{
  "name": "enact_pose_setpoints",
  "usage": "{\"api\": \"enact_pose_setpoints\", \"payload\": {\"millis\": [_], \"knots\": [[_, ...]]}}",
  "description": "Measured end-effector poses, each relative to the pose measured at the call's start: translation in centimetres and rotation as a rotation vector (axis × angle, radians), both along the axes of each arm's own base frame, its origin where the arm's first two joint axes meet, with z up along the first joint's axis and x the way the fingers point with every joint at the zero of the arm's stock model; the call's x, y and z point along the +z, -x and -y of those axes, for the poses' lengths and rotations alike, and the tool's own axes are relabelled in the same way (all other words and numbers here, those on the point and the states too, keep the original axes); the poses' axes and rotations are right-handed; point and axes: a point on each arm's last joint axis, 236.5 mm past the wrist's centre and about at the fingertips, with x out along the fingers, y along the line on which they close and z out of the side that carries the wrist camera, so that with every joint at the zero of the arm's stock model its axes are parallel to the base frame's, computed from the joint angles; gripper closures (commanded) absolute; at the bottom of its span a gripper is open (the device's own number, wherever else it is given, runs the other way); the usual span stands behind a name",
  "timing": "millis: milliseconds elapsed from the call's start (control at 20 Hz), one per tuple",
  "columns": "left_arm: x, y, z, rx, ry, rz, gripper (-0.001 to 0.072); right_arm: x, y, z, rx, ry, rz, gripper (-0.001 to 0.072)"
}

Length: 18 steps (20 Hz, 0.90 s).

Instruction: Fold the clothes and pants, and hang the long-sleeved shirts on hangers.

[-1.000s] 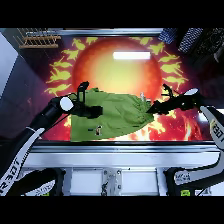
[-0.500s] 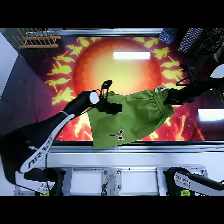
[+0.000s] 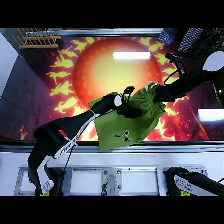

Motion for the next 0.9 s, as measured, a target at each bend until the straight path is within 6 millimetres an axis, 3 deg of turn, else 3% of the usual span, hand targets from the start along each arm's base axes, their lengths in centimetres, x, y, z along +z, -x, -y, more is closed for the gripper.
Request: {"api": "enact_pose_setpoints", "payload": {"millis": [200, 350, 500, 650, 900], "knots": [[1.7, -1.4, -1.0, 0.016, 0.013, 0.005, 0.0704, -0.4, 0.6, -0.8, 0.046, 0.062, 0.006, 0.0687], [4.3, -2.8, -3.7, 0.057, 0.021, 0.018, 0.0704, -0.6, 0.8, -1.0, 0.059, 0.086, 0.010, 0.0687], [6.5, -4.0, -7.8, 0.107, 0.018, 0.042, 0.0704, -0.7, 0.8, -1.3, 0.070, 0.093, 0.015, 0.0687], [8.3, -5.4, -13.2, 0.176, -0.010, 0.081, 0.0704, -0.7, 1.1, -2.4, 0.095, 0.095, 0.024, 0.0687], [11.3, -7.9, -22.2, 0.341, -0.030, 0.142, 0.0704, -0.5, 2.7, -6.7, 0.185, 0.082, 0.045, 0.0686]]}}
